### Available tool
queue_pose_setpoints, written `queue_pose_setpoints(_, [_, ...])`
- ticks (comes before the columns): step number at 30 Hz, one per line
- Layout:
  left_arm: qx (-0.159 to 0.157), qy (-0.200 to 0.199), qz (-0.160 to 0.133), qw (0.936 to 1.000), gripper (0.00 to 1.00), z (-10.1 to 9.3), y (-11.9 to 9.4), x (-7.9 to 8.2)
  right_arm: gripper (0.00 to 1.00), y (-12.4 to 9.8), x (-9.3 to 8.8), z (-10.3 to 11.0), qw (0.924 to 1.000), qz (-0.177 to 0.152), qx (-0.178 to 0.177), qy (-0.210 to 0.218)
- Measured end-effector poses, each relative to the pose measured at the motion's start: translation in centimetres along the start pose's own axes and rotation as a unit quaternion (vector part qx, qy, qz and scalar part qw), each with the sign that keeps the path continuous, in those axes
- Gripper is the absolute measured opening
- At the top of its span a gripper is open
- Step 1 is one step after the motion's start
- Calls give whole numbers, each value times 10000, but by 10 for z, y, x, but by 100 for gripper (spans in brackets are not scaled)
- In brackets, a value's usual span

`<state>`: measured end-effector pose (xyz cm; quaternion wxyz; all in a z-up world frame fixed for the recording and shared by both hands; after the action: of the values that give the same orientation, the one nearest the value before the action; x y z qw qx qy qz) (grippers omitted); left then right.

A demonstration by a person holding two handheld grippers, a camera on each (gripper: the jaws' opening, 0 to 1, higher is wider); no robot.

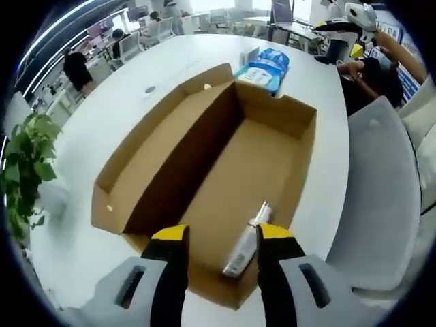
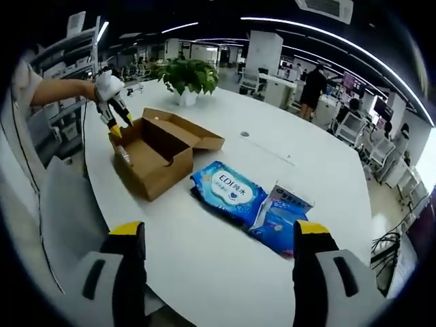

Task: Operate the shoe box by opening the lid, removing the specified soft item, and placing it in the target area until the item is outside and the box remains undamaged.

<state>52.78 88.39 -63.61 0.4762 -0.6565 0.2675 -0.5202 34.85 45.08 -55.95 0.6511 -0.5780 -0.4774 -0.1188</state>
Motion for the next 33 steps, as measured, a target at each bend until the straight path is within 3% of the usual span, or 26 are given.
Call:
queue_pose_setpoints(7, [-243, 454, 328, 9981, 48, 3, 12, 0, 96, -10, 2, 15, 9999, -86, -22, 110])
queue_pose_setpoints(18, [-589, 938, 682, 9915, 52, 6, 28, -1, 96, -15, -1, 38, 9998, 4, 11, 178])
queue_pose_setpoints(33, [-1192, 1360, 1097, 9774, 54, 14, 58, -4, 96, -10, -19, 44, 9989, 341, 9, 336])
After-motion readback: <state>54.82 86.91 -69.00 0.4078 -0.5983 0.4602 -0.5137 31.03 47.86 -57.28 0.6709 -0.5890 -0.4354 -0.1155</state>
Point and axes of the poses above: the point that each gripper's makers call its tool centre point, and the gripper's own axes: y roughly forward along the fingers, z roughly to its left, x roughly out of its top, the point moved 8 cm from there along -y, roughly backward along the fingers, and after that the axes turned 3 degrees about -y, right-handed, at the moved point
